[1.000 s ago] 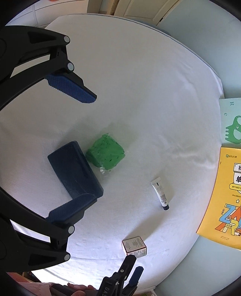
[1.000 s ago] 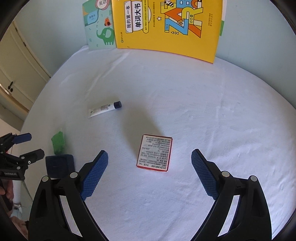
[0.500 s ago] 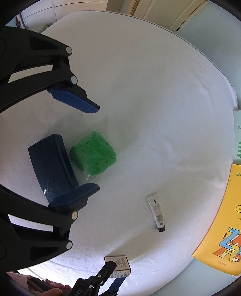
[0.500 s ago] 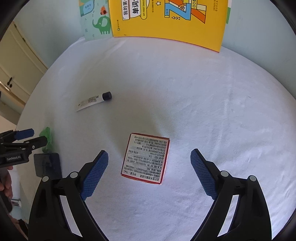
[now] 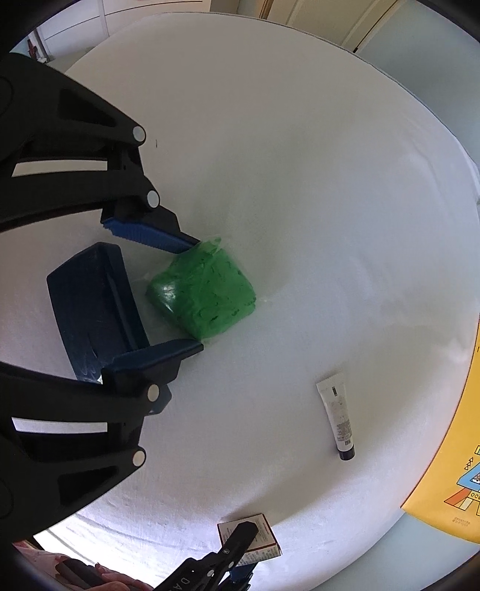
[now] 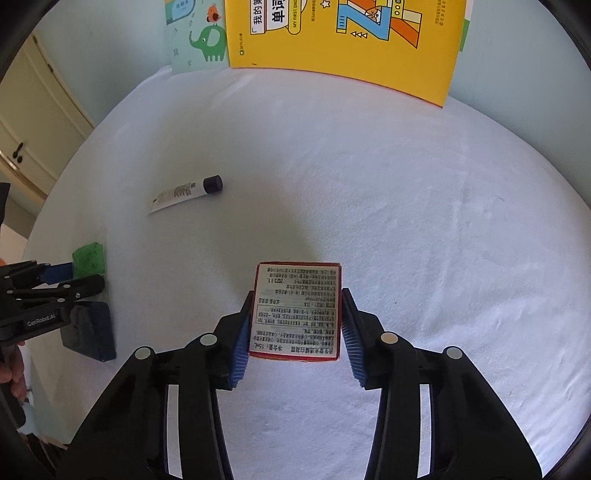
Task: Collect trash
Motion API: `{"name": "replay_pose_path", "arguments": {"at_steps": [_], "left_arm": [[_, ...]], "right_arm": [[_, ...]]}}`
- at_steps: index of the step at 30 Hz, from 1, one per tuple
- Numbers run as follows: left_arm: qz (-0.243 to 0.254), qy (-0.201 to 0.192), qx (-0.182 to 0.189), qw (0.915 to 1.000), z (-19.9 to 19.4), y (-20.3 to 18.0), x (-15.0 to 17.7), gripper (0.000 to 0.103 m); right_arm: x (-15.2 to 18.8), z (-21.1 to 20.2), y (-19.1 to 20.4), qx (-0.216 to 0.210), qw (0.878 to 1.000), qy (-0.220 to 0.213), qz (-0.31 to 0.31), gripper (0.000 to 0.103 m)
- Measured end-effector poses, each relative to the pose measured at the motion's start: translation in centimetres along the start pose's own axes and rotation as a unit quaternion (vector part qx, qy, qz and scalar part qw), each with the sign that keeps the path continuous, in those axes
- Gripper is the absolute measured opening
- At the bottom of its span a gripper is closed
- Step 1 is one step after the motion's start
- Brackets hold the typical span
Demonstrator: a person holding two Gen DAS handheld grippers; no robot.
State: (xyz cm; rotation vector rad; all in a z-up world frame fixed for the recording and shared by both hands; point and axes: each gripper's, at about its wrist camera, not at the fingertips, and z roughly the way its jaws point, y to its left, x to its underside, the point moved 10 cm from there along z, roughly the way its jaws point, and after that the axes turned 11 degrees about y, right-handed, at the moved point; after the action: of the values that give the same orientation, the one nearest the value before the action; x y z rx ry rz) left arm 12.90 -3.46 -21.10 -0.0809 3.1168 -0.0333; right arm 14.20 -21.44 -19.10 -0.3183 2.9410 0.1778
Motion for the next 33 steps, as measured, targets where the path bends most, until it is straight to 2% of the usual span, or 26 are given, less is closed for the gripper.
{"name": "replay_pose_path", "arguments": {"at_steps": [6, 7, 8, 11, 13, 22, 33], "left_arm": [[0.008, -0.026, 0.019, 0.9994, -1.3, -0.4, -0.1, 0.044], [0.008, -0.030, 0.020, 0.9993, -1.6, -0.3, 0.0, 0.037], [0.009, -0.033, 0.021, 0.9992, -1.9, -0.3, -0.1, 0.025], [0.011, -0.040, 0.032, 0.9986, -2.8, -0.2, 0.1, 0.023], [0.015, -0.045, 0.036, 0.9982, -3.2, -0.2, 0.0, 0.018], [0.018, -0.057, 0.065, 0.9961, -3.9, 1.9, 1.2, 0.013], [0.009, -0.099, 0.089, 0.9910, -7.3, 3.7, 1.4, 0.013]], "right_arm": [[-0.5, -1.5, -0.4, -0.001, 1.000, -0.019, 0.004, 0.042], [-0.5, -1.7, -0.4, -0.001, 1.000, -0.021, 0.005, 0.042], [-0.6, -2.0, -0.4, -0.003, 1.000, -0.024, 0.007, 0.042], [-0.9, -3.0, -0.2, -0.004, 0.999, -0.033, 0.007, 0.042], [-1.0, -3.5, 0.1, -0.003, 0.999, -0.037, 0.004, 0.042], [-1.1, -4.4, 2.0, 0.002, 0.999, -0.042, -0.012, 0.042], [-1.6, -6.9, 3.6, 0.009, 0.997, -0.065, -0.030, 0.042]]}}
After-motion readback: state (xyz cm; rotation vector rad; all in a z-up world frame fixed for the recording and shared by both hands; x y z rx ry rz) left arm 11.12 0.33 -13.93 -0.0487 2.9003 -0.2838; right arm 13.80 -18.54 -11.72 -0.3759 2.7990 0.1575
